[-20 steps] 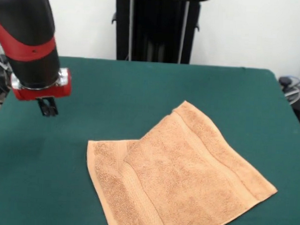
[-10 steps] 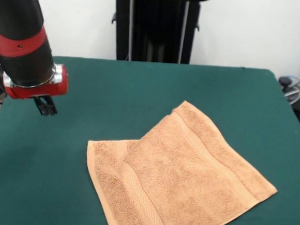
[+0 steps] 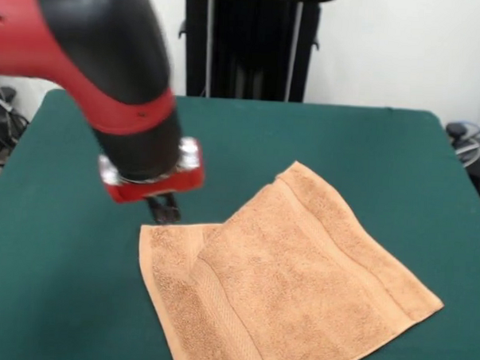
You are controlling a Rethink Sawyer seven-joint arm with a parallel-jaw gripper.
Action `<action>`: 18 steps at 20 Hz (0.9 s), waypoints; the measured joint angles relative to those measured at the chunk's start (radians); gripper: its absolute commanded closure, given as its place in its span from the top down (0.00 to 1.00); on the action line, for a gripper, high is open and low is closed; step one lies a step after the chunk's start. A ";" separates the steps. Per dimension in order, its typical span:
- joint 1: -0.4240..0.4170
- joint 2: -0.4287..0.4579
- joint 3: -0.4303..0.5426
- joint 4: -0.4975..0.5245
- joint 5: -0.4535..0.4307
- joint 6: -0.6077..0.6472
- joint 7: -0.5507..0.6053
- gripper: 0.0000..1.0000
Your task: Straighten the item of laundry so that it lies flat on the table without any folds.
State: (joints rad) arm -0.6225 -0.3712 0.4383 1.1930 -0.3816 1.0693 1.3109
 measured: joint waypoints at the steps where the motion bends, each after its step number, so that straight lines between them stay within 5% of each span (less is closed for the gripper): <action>1: 0.011 0.003 0.000 -0.004 0.003 0.000 0.000 0.00; 18: 0.124 0.032 -0.070 -0.026 -0.003 -0.101 0.000 0.00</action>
State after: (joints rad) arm -0.4987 -0.3394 0.3686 1.1666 -0.3851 0.9679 1.3109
